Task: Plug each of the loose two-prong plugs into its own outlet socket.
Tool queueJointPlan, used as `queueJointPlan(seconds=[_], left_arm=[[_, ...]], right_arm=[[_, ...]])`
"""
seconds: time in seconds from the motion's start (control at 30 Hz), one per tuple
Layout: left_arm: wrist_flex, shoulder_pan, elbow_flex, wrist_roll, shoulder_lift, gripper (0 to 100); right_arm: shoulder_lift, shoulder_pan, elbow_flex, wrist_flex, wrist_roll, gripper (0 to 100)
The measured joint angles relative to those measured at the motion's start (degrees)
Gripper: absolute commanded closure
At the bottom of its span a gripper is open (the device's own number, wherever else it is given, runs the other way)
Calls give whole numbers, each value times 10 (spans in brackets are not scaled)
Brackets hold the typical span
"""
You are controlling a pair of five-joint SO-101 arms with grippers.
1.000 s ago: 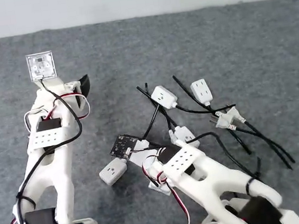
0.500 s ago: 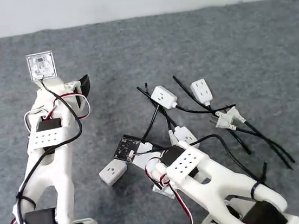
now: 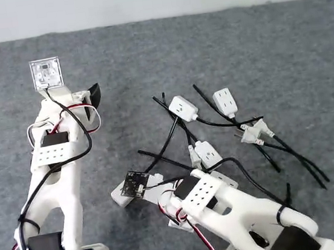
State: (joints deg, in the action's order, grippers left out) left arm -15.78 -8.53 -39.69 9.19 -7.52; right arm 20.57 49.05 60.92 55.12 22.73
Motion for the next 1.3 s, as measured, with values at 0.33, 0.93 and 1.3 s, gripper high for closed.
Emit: queueJointPlan(seconds=[0.33, 0.93, 1.3], left_arm=[[0, 0, 0, -7, 0, 731], [0, 0, 0, -7, 0, 731], [0, 1, 0, -7, 0, 731]], right_arm=[[8, 2, 19, -30, 0, 854], [12, -39, 18, -68, 0, 989], [16, -40, 18, -72, 0, 989]])
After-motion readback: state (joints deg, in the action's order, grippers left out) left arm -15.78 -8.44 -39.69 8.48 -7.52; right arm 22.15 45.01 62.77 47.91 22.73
